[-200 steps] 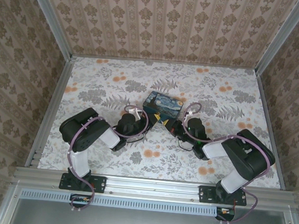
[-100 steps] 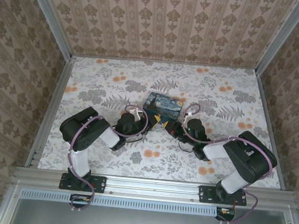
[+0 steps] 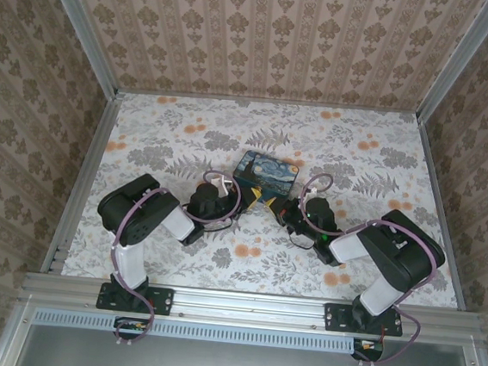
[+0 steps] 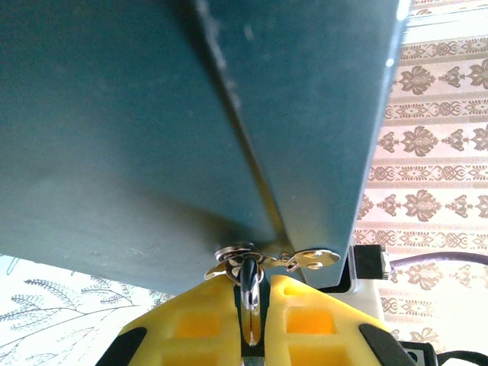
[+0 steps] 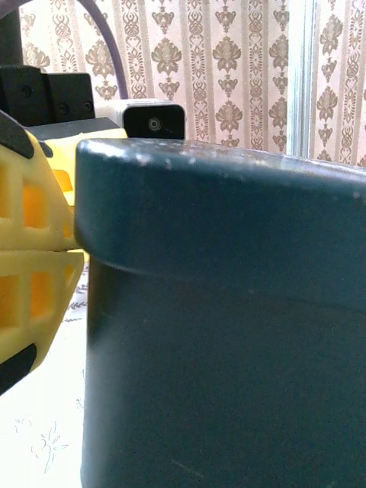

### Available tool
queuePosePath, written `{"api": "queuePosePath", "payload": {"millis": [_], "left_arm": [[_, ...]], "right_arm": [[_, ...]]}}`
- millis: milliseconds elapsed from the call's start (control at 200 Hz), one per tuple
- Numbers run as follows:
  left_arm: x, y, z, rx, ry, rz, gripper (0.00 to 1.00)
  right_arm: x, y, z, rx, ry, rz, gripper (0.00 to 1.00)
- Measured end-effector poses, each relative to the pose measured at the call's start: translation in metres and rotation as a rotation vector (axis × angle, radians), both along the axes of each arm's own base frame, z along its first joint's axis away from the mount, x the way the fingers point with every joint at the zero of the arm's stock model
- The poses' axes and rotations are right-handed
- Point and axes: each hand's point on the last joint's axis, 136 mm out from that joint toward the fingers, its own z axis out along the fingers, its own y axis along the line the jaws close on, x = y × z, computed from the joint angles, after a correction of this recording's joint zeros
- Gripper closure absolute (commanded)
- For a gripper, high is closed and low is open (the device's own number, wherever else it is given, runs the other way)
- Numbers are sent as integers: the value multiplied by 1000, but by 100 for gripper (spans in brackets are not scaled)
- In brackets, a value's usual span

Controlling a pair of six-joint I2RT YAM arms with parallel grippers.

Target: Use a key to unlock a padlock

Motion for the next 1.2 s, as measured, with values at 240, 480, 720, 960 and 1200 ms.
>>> {"api": "queuePosePath", "payload": {"millis": [240, 480, 720, 960, 1200], "left_arm": [[-4, -3, -1, -9, 6, -26, 100], [-8, -5, 2, -19, 4, -52, 100], [-4, -2, -5, -1, 16, -24, 100], [-4, -2, -10, 10, 28, -23, 100], [-5, -3, -7, 1, 20, -29, 100]], "right_arm": [[-5, -2, 3, -157, -37, 58, 100], [-8, -5, 3, -320, -135, 141, 100], [-3, -1, -5, -260, -107, 110, 100], [4, -7, -10, -110, -56, 22, 100], [8, -6, -8, -108, -61, 46, 100]]}}
